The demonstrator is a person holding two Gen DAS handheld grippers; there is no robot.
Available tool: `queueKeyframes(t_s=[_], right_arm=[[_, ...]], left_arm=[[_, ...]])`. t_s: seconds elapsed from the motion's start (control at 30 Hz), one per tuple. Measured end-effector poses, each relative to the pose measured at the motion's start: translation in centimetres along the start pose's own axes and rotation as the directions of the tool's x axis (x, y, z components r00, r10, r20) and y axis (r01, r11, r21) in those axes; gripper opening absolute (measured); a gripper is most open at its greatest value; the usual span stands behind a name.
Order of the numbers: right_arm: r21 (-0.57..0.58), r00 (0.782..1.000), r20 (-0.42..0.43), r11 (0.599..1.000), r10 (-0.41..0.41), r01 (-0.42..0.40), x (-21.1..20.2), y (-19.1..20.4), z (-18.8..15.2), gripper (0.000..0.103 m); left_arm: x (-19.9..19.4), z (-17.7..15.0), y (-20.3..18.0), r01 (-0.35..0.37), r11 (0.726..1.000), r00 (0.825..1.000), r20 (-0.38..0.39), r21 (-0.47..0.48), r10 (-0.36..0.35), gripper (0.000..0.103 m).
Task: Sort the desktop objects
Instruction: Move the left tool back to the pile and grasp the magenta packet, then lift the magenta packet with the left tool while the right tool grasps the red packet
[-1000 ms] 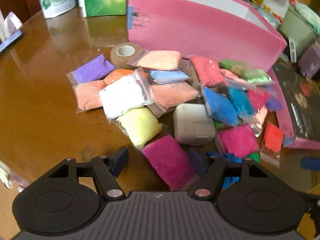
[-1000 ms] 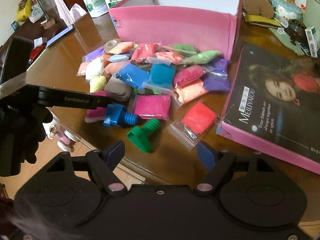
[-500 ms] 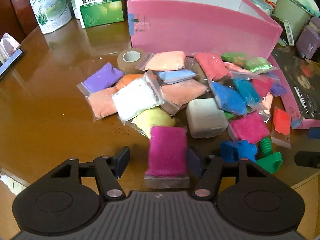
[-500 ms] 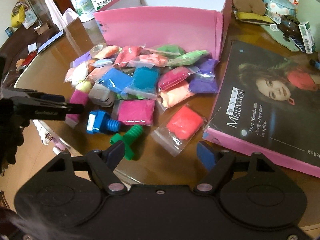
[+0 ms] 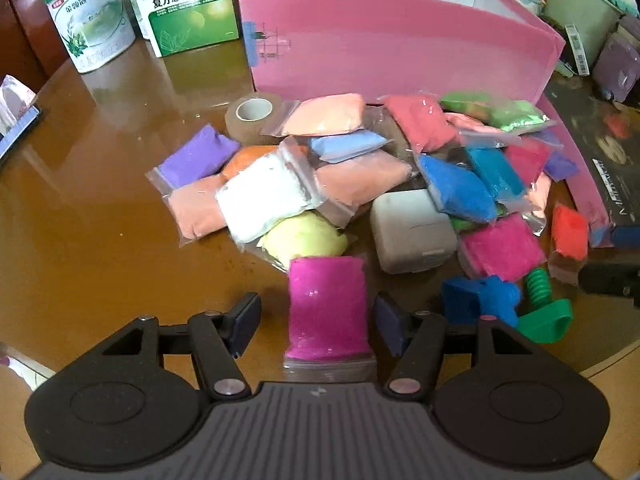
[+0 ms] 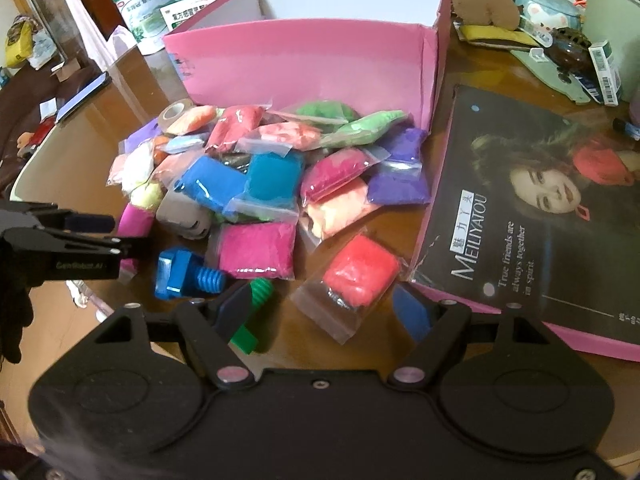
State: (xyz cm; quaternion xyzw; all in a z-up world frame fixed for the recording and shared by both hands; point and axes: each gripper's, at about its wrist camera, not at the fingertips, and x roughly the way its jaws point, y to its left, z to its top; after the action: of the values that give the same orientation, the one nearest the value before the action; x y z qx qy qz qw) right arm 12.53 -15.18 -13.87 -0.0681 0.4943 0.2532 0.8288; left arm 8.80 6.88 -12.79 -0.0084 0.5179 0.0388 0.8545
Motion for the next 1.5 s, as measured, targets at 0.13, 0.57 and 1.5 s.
queueKeyframes(t_s=[0.13,0.57,1.5], right_arm=[[0.024,1.000,0.004,1.000,-0.001,0.001,0.3,-0.2,0.2,0.077],[0.075,0.997,-0.026,0.995,-0.071,0.073,2.3,0.4,0.8,0.074],[0.107,0.971,-0.032,0.966,-0.235,0.237,3.5,1.3,0.6,0.053]], left_arm=[[0.1,0.0,0.6,0.038,0.999,0.999,-0.003,0.005,-0.038,0.040],[-1.6,1.2,2.5,0.112,0.994,0.993,0.045,0.004,-0.112,0.039],[-2.5,3.5,5.0,0.176,0.984,0.981,0.075,0.037,-0.179,0.038]])
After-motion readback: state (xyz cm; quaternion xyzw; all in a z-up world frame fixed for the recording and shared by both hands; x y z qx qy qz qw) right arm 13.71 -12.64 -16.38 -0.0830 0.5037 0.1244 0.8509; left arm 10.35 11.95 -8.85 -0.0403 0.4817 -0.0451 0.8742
